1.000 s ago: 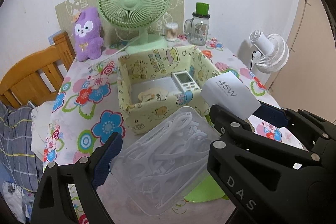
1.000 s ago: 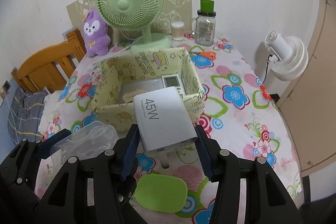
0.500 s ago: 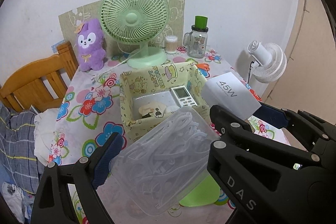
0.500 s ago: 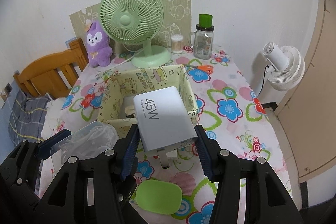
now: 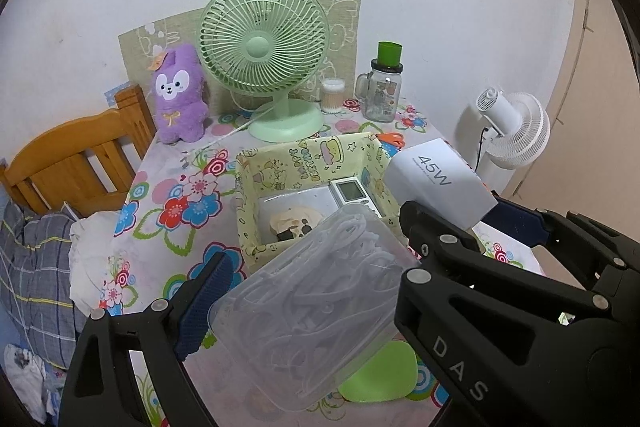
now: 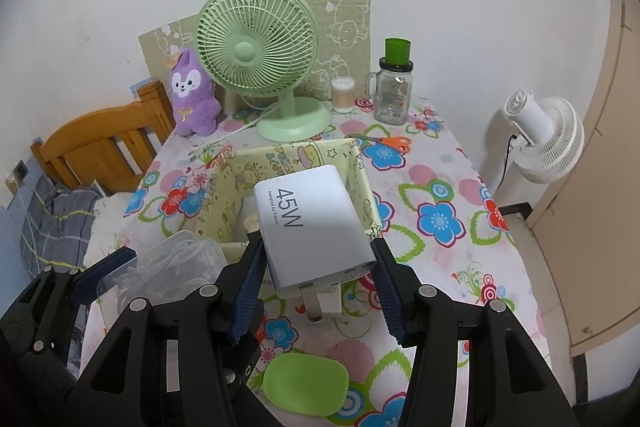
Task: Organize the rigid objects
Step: 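Lift the white charger and floss box and carry them toward the fabric box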
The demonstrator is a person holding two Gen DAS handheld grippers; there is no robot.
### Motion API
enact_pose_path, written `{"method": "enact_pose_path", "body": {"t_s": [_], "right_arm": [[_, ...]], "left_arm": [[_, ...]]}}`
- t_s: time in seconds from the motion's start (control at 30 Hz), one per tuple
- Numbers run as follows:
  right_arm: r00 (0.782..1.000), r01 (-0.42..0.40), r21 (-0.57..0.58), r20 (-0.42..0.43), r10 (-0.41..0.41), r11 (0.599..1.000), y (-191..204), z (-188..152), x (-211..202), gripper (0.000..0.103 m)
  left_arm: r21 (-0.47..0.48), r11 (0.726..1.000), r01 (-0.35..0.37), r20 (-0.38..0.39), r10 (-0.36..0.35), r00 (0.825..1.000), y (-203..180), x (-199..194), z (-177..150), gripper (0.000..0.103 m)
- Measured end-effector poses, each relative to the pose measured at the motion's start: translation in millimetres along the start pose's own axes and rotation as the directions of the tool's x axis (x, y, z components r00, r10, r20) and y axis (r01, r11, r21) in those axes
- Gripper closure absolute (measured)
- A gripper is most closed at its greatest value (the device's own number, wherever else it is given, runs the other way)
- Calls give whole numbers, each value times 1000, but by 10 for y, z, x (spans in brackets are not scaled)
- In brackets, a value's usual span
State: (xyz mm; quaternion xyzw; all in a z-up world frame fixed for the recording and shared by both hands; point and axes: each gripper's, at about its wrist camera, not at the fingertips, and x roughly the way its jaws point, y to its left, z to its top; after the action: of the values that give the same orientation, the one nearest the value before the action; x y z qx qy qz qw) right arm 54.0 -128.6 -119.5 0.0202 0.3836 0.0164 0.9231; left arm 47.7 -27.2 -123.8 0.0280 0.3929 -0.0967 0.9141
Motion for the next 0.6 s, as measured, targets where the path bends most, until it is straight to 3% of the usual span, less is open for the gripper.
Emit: {"method": "enact_pose_path", "body": {"t_s": [0.6], "right_arm": [[1000, 1, 0, -3, -1, 1000, -32, 263, 282, 47]], "left_arm": [[-1, 1000, -1, -3, 1, 1000, 46, 232, 225, 9]]}}
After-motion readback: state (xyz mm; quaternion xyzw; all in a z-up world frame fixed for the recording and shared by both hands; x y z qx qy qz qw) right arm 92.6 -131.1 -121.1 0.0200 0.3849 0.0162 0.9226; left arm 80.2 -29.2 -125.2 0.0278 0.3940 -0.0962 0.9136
